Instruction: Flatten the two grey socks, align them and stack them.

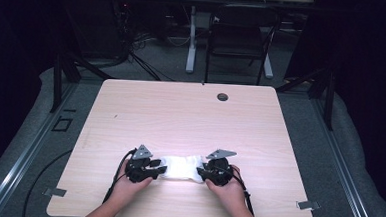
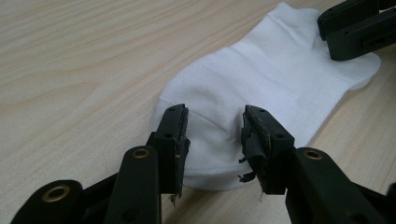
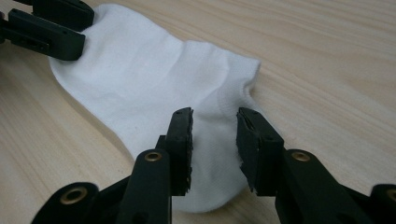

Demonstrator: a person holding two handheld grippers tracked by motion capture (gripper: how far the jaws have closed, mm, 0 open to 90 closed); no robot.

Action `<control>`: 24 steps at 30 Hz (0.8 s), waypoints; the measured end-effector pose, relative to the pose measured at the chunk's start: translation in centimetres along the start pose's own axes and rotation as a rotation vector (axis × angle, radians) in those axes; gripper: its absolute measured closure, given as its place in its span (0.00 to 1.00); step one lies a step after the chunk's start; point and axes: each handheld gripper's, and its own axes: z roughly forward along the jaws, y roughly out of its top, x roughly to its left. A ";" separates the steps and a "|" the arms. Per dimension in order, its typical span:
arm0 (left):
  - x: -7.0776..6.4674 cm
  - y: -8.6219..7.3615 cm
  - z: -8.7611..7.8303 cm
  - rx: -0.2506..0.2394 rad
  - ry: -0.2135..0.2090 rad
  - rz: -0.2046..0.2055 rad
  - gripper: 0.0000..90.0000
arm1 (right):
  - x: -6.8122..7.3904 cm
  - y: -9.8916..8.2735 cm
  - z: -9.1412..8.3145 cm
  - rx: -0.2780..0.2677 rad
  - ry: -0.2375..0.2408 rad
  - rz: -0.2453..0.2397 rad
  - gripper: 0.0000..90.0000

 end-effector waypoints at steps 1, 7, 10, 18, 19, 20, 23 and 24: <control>0.0 0.0 0.0 0.001 0.001 0.003 0.66 | 0.0 0.0 0.0 -0.001 0.000 0.004 0.74; 0.1 0.1 0.2 -0.004 0.003 -0.005 0.66 | -0.3 0.1 0.1 -0.006 0.001 0.014 0.74; 0.2 0.2 0.2 -0.003 0.005 -0.002 0.66 | -0.4 0.1 0.2 -0.010 0.000 0.017 0.74; 0.2 0.2 0.3 -0.008 0.006 -0.008 0.66 | -0.5 0.4 0.2 0.004 -0.012 0.008 0.74; 0.2 0.2 0.3 -0.008 0.006 -0.006 0.66 | -0.4 0.5 0.3 0.006 -0.014 0.005 0.73; 0.2 0.2 0.3 -0.008 0.005 -0.007 0.66 | -0.4 0.5 0.3 0.014 -0.018 -0.004 0.73; 0.3 0.2 0.3 -0.009 0.003 -0.011 0.66 | -0.4 0.6 0.4 0.007 -0.021 -0.002 0.73; 0.3 0.2 0.3 -0.009 0.003 -0.011 0.66 | -0.4 0.6 0.4 0.007 -0.021 -0.002 0.73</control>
